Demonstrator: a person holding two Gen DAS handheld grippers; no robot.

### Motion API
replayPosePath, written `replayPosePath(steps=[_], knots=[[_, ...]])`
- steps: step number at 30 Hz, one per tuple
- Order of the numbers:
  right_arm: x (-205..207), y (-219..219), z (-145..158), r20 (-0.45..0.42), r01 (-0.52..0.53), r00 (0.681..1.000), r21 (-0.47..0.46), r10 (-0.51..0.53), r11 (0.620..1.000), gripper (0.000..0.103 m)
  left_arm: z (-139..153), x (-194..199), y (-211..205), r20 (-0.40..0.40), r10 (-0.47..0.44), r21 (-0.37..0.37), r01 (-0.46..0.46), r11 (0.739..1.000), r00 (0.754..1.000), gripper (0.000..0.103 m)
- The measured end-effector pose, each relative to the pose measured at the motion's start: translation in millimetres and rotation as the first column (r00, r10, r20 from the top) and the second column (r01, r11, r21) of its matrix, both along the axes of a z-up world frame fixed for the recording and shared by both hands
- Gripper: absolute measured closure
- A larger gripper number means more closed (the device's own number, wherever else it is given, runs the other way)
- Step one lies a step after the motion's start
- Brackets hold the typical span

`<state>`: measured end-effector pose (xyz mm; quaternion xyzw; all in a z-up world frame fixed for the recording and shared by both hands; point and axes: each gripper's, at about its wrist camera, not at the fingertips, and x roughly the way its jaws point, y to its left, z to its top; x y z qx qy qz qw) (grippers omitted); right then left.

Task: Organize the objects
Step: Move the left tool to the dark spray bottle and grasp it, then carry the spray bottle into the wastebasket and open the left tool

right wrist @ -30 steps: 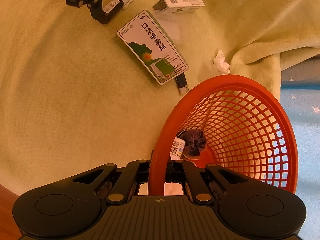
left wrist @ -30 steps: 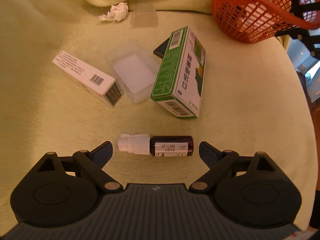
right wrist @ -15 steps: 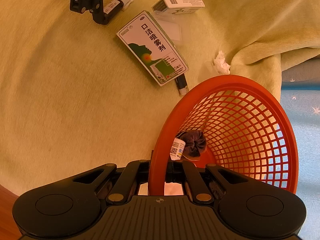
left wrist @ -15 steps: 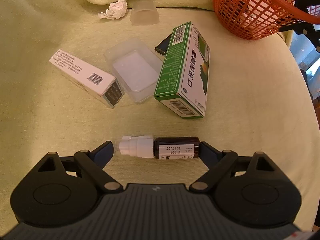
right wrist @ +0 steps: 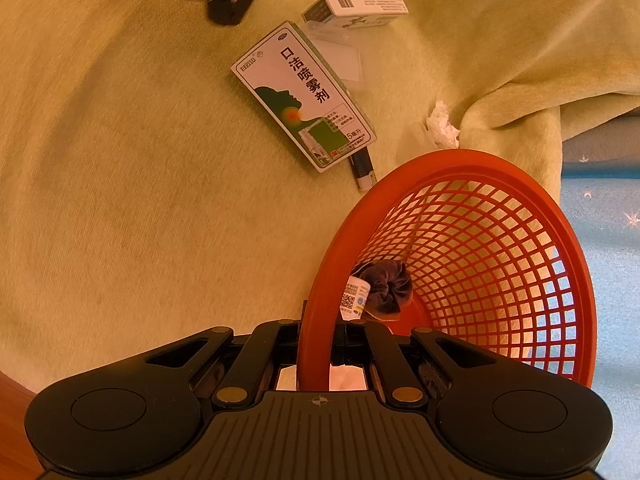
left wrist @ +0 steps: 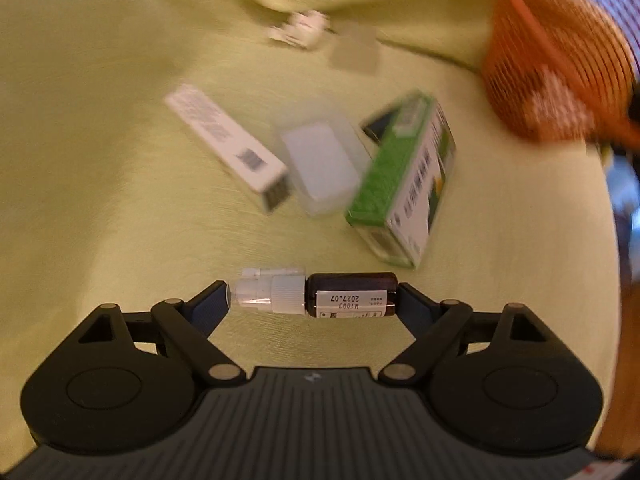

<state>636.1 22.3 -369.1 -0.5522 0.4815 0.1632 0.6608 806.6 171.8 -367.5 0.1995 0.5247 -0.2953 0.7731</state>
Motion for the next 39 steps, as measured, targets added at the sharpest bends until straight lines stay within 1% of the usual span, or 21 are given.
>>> replayPosePath(steps=[2, 5, 6, 12, 16, 18, 21, 24, 30, 39], knots=[[-0.2, -0.2, -0.4, 0.001, -0.001, 1.0, -0.001, 0.001, 1.0, 0.102, 14.4, -0.4, 0.8, -0.002, 0.083, -0.024, -0.083, 0.996, 0.997, 0.017], [-0.3, -0.3, -0.6, 0.0, 0.0, 1.0, -0.002, 0.0, 1.0, 0.102, 35.1, -2.2, -1.5, -0.013, 0.196, -0.051, -0.197, 0.979, 0.98, 0.017], [-0.5, -0.3, -0.7, 0.001, 0.0, 1.0, -0.003, 0.0, 1.0, 0.102, 42.2, -3.1, -0.8, -0.013, 0.221, -0.057, -0.221, 0.974, 0.975, 0.017], [-0.3, -0.8, -0.7, 0.0, 0.0, 1.0, -0.003, 0.0, 1.0, 0.102, 81.7, -4.0, -18.2, -0.01, 0.318, -0.083, -0.318, 0.944, 0.948, 0.017], [-0.6, -1.0, 0.0, 0.004, 0.004, 1.0, -0.004, -0.004, 1.0, 0.102, 101.3, -3.9, -29.6, -0.039, 0.368, -0.106, -0.37, 0.923, 0.929, 0.017], [-1.2, -1.0, -0.4, 0.005, 0.007, 1.0, -0.004, -0.007, 1.0, 0.102, 111.1, -5.1, -36.8, -0.049, 0.378, -0.12, -0.381, 0.917, 0.925, 0.017], [-1.8, -0.2, -0.1, 0.005, 0.007, 1.0, -0.005, -0.007, 1.0, 0.102, 127.3, -7.3, -48.3, -0.057, 0.372, -0.152, -0.376, 0.914, 0.926, 0.017], [0.2, 0.1, 0.3, 0.008, 0.012, 1.0, -0.003, -0.012, 1.0, 0.102, 142.2, -8.8, -60.6, -0.073, 0.352, -0.188, -0.36, 0.914, 0.933, 0.017], [2.1, 0.7, -0.1, 0.013, 0.023, 1.0, 0.001, -0.023, 1.0, 0.102, 165.6, -10.7, -86.0, -0.083, 0.32, -0.233, -0.331, 0.914, 0.944, 0.017], [4.2, 0.9, 0.4, 0.015, 0.039, 0.999, 0.011, -0.039, 0.999, 0.102, 181.7, -17.5, -118.9, -0.073, 0.257, -0.253, -0.267, 0.93, 0.964, 0.017]])
